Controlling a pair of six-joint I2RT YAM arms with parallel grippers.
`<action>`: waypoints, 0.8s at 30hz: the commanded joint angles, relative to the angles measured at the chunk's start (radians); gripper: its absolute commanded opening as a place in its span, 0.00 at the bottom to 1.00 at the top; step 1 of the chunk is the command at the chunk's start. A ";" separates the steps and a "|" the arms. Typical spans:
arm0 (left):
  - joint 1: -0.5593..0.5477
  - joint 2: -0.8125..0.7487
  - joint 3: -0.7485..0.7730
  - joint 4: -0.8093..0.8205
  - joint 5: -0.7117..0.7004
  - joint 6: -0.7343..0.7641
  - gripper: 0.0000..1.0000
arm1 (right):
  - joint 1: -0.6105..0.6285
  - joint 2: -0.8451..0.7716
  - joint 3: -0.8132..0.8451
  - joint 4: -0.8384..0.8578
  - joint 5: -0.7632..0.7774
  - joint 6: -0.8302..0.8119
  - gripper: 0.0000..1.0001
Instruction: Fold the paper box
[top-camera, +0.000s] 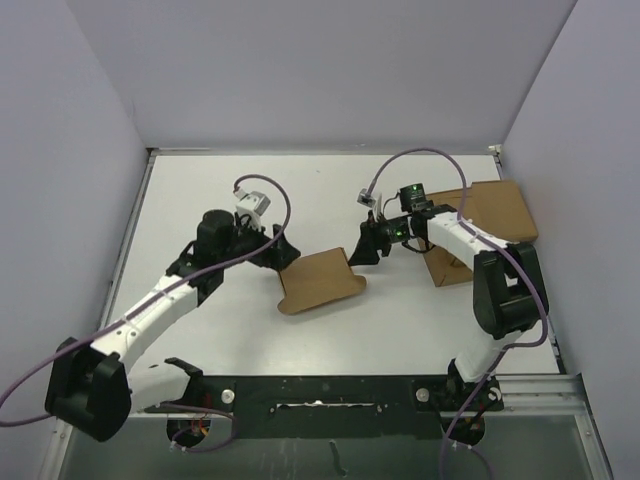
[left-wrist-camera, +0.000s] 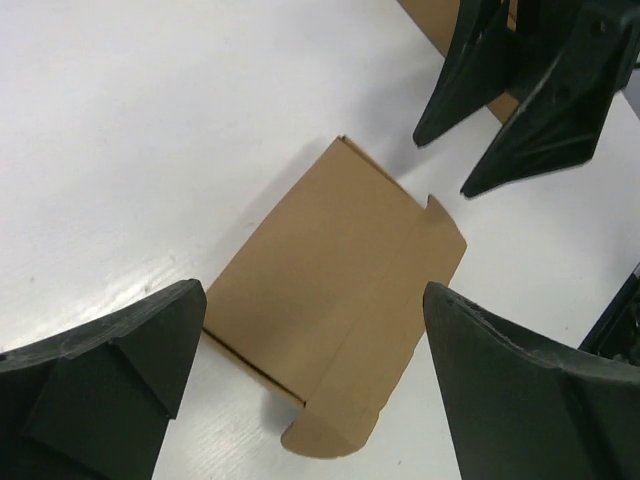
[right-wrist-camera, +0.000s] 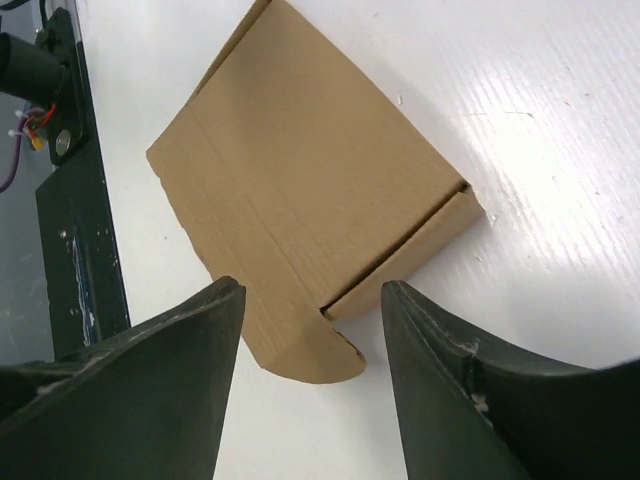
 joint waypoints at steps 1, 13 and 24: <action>0.010 -0.125 -0.224 0.274 -0.082 -0.105 0.96 | -0.012 0.018 -0.011 0.138 -0.026 0.158 0.60; 0.022 -0.350 -0.503 0.341 -0.139 -0.484 0.95 | -0.014 0.169 0.053 0.140 0.006 0.264 0.57; 0.028 -0.253 -0.532 0.430 -0.121 -0.574 0.94 | -0.022 0.262 0.082 0.128 -0.010 0.309 0.35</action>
